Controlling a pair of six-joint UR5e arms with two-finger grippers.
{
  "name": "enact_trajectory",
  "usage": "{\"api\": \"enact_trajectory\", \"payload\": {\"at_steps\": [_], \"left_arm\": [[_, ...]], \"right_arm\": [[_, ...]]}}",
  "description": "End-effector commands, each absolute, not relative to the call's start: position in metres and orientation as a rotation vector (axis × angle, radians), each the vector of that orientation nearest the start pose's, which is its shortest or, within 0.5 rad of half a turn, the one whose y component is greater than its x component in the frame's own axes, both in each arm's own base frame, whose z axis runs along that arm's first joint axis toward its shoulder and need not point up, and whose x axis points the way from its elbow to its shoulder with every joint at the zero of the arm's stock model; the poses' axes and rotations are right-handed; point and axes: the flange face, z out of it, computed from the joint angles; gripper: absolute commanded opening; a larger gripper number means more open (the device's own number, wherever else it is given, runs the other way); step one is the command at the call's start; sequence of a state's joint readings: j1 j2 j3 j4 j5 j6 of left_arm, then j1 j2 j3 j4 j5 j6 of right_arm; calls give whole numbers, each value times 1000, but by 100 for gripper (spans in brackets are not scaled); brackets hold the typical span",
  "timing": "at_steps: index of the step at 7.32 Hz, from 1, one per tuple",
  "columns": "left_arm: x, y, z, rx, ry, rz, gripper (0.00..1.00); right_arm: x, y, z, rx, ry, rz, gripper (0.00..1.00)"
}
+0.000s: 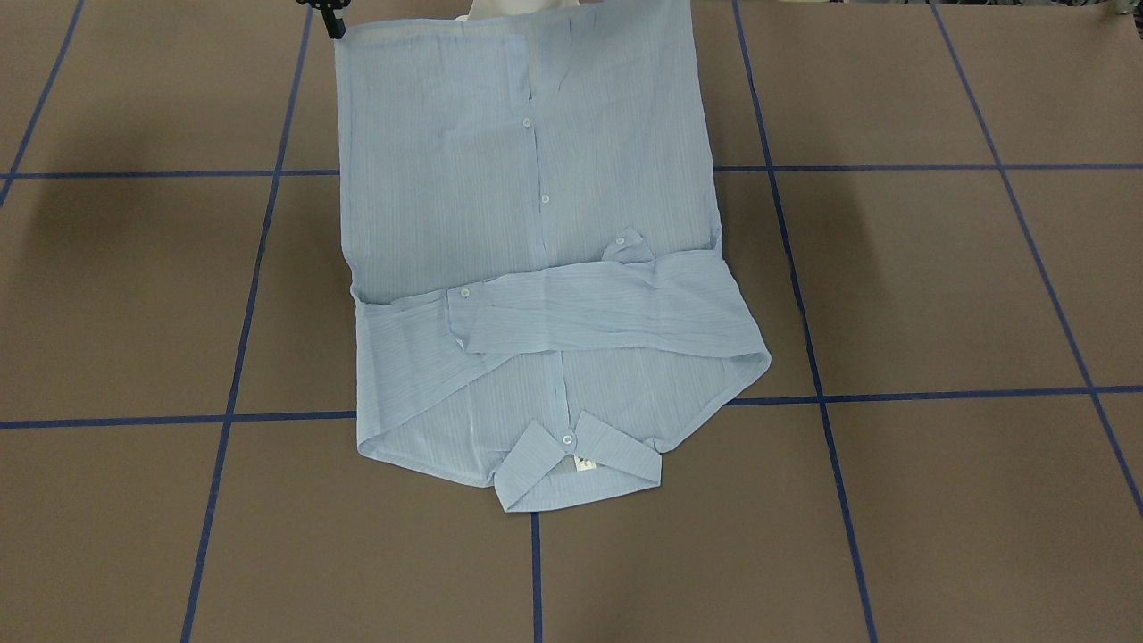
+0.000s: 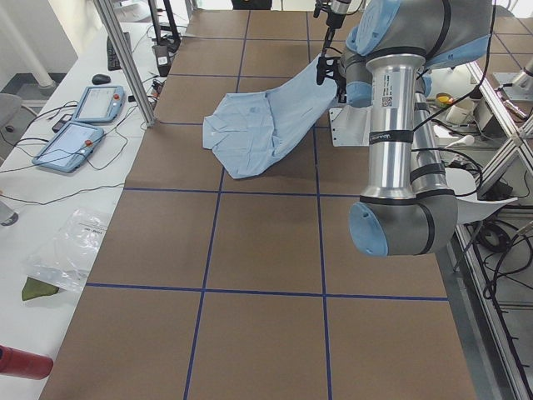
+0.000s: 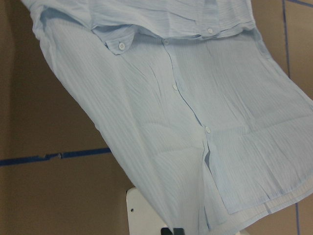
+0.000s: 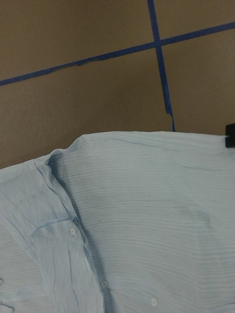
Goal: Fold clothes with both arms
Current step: 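Lift the hem with both grippers and fold it toward the collar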
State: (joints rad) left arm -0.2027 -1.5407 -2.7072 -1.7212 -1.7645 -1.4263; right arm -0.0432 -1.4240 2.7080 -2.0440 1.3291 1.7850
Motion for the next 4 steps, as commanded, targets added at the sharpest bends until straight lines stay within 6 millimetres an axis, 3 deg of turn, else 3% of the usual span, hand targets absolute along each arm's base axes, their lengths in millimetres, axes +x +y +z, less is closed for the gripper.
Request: {"api": "enact_trajectory", "payload": {"at_steps": [1,3,4], "left_arm": [[290,-192,197,61,1167,23,0],[322,-242,217,217,1080,-77,0],[339,-272,204,317,1080,-151,0]], "right_arm": [[-332,-163,197,151,-820,306,0],[-371,-215,175,205,-820,424,0],[-368,-238,163,235,-837,479,0]]}}
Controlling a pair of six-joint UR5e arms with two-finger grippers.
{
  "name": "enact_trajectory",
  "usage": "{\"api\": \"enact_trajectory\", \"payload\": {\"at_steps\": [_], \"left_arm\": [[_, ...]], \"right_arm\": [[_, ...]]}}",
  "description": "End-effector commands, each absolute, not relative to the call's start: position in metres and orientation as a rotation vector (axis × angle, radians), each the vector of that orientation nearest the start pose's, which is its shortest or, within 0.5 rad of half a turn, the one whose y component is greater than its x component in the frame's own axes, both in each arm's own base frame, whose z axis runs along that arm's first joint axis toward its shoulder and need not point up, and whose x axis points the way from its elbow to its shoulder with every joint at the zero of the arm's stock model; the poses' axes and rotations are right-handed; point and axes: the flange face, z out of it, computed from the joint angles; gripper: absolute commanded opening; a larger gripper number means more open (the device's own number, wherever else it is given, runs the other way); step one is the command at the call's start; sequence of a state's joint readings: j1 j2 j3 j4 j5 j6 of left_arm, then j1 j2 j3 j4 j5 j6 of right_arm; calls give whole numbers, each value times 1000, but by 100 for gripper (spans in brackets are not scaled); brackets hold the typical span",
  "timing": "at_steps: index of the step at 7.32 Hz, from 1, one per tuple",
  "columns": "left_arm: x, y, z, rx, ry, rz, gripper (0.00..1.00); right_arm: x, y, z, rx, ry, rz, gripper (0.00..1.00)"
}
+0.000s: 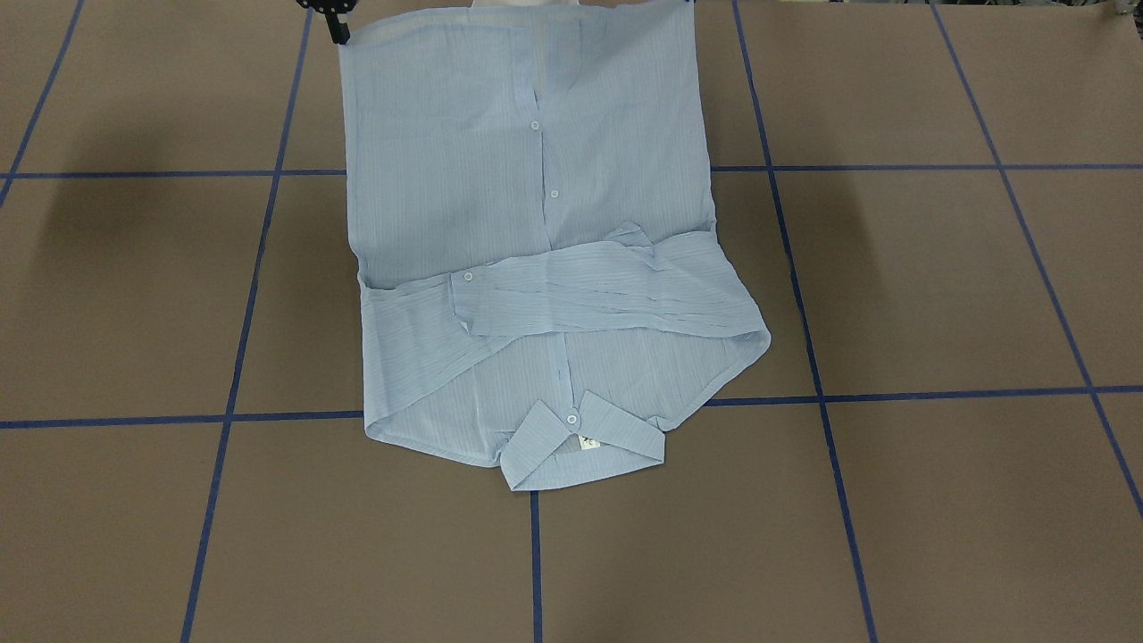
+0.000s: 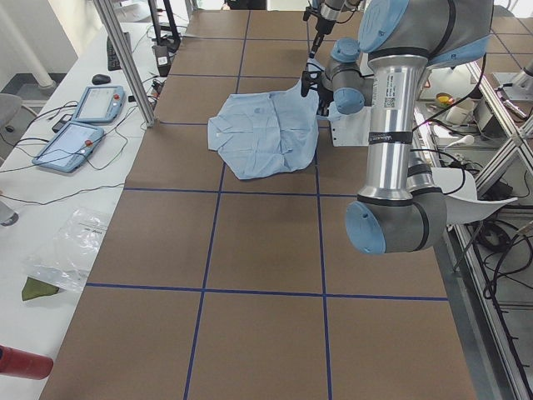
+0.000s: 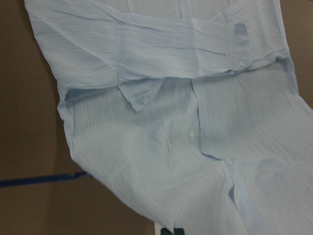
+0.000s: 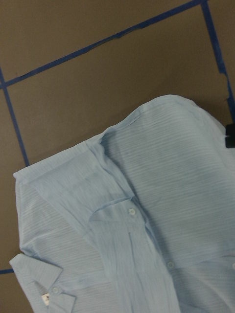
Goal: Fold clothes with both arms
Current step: 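Lift the hem with both grippers and fold it toward the collar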
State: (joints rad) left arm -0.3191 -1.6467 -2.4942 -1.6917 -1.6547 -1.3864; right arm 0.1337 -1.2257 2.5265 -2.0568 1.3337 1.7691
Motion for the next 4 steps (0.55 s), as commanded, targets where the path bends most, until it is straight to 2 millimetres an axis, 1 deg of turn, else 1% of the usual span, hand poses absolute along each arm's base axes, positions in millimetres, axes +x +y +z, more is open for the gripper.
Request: {"api": "enact_trajectory", "payload": {"at_steps": [1,2,3,4], "left_arm": [[353,-308,198,361,1064,-210,0],[364,-339,196,405,1032,-224,0],[369,-367,210,429,975,-241,0],[365,-391,224,459,920,-233,0]], "right_arm": [[-356,-259,153,263,-853,528,0],[-362,-283,154,316,-829,528,0],[-383,-314,162,347,-818,549,0],[-402,-344,169,370,-843,585,0]]}}
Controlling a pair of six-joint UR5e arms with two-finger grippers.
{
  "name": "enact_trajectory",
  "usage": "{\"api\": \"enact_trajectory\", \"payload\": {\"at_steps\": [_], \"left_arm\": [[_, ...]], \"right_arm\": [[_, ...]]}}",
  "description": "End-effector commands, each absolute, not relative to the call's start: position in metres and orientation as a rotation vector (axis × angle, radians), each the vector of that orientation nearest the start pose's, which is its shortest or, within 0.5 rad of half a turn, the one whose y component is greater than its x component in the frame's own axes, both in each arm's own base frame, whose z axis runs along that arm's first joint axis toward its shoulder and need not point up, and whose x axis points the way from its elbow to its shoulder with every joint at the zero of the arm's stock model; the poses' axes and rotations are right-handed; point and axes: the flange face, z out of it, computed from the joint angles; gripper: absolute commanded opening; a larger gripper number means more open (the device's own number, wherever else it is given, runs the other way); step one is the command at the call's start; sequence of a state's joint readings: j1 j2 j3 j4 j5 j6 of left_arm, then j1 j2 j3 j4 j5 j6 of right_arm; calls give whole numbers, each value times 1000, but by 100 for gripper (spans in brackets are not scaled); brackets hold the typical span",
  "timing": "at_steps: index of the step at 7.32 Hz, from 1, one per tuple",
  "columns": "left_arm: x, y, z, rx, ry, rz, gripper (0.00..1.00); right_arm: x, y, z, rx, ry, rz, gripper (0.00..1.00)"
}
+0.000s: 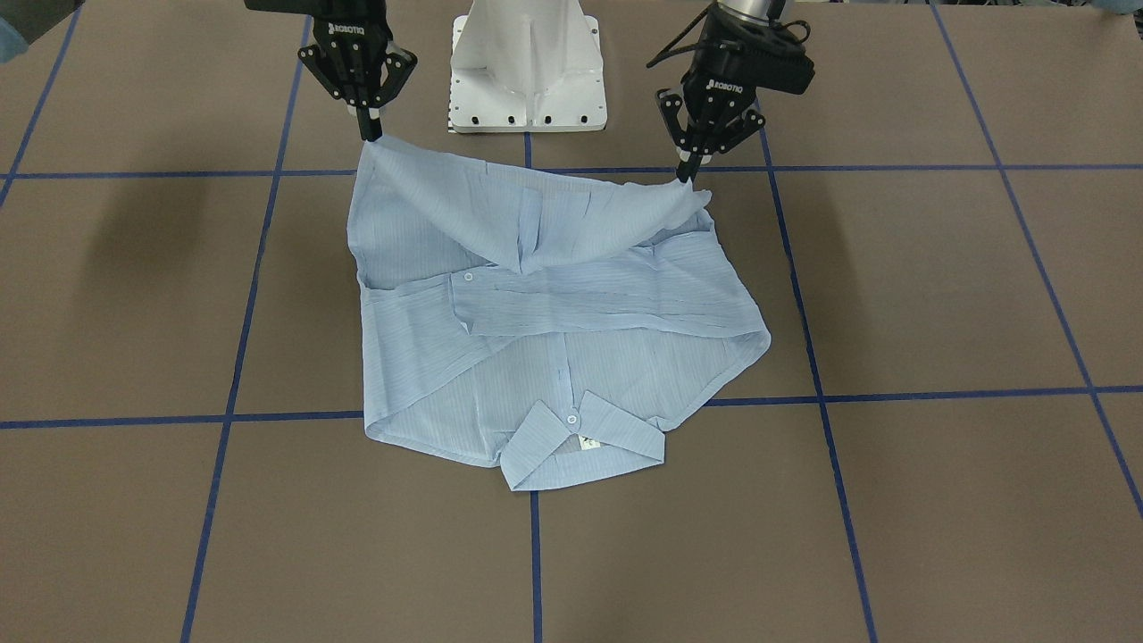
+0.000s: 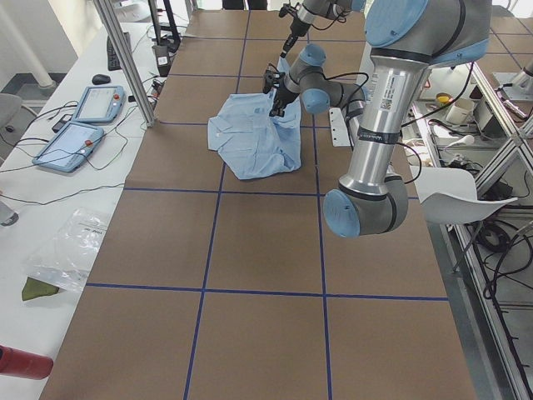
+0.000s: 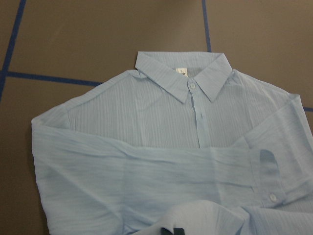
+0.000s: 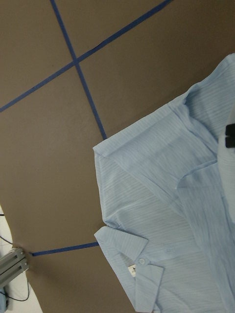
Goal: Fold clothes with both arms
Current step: 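Release the hem and raise both grippers away from the folded shirt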
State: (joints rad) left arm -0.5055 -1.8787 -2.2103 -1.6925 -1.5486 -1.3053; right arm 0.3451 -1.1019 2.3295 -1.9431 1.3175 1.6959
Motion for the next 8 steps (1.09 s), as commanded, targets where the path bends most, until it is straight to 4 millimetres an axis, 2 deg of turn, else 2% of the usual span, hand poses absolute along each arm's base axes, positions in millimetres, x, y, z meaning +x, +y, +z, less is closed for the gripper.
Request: {"api": "enact_trajectory", "payload": {"at_steps": [1,2,3,4,5,6,7,8], "left_arm": [[354,-404,227,491,895,-225,0],[358,-416,239,504,855,-218,0],[377,-433,260,531,825,-231,0],[410,-457,307,525,784,-237,0],[434,-474,338,532,786,-238,0],[446,-482,364,533,786,-239,0],[448,-484,369,549,794,-223,0],[443,-489,366,593,776,-148,0]], "right_arm": [[-415,-363,174,398,-838,572,0],[-430,-382,185,417,-828,566,0],[-452,-404,211,423,-799,573,0],[-484,-424,251,427,-744,551,0],[-496,-439,270,444,-757,543,0],[-502,-447,282,448,-746,538,0],[-492,-457,282,461,-738,543,0],[-483,-466,281,473,-731,539,0]]}}
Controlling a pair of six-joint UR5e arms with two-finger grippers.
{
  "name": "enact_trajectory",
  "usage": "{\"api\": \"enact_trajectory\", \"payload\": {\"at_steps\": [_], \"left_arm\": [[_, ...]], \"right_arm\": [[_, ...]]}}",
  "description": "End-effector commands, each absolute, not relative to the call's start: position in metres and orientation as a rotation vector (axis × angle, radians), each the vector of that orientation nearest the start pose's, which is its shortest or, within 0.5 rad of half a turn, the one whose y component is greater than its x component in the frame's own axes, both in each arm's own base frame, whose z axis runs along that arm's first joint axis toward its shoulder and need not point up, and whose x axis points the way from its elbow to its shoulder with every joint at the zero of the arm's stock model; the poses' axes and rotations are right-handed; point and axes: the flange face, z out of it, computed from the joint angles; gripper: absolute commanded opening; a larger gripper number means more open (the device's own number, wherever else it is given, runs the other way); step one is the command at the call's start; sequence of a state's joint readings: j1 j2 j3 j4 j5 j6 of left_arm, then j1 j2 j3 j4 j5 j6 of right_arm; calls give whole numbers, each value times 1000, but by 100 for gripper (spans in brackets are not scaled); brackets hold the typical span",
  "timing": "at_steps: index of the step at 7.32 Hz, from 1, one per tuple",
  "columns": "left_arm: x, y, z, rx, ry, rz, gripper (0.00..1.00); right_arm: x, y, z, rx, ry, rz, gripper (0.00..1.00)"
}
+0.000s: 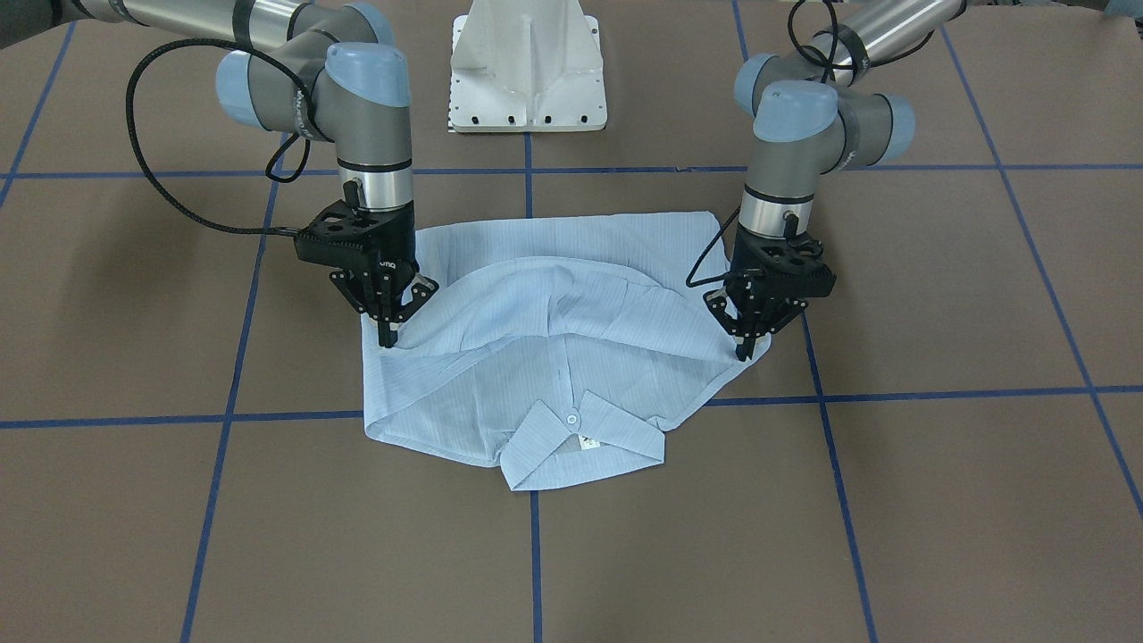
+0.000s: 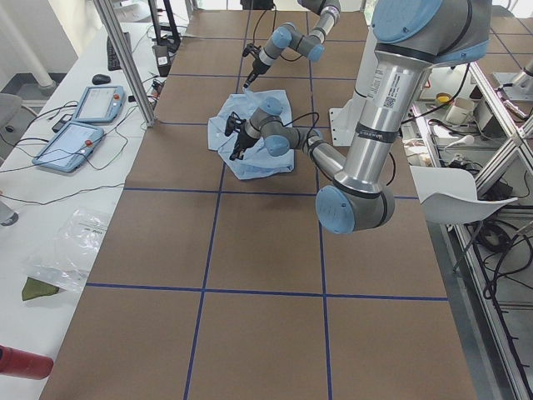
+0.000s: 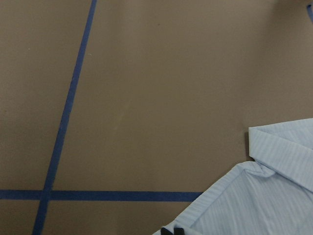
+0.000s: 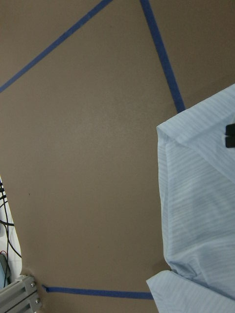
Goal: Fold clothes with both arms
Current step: 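Release the hem and raise both grippers away from the folded shirt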
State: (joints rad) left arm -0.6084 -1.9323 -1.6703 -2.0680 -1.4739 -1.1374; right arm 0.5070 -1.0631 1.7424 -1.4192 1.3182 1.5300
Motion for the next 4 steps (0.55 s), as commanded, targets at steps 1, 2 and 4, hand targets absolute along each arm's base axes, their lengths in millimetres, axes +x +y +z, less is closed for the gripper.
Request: {"api": "enact_trajectory", "payload": {"at_steps": [1,2,4], "left_arm": [[435,-495,365,603,768,-149,0],[424,-504,361,642,765,-114,0],[416,-504,365,680,792,-86,0]], "right_arm": [[-474,-475,281,478,-727,550,0],[-465,-484,281,482,-721,548,0],[-465,-490,291,479,-698,540,0]]}}
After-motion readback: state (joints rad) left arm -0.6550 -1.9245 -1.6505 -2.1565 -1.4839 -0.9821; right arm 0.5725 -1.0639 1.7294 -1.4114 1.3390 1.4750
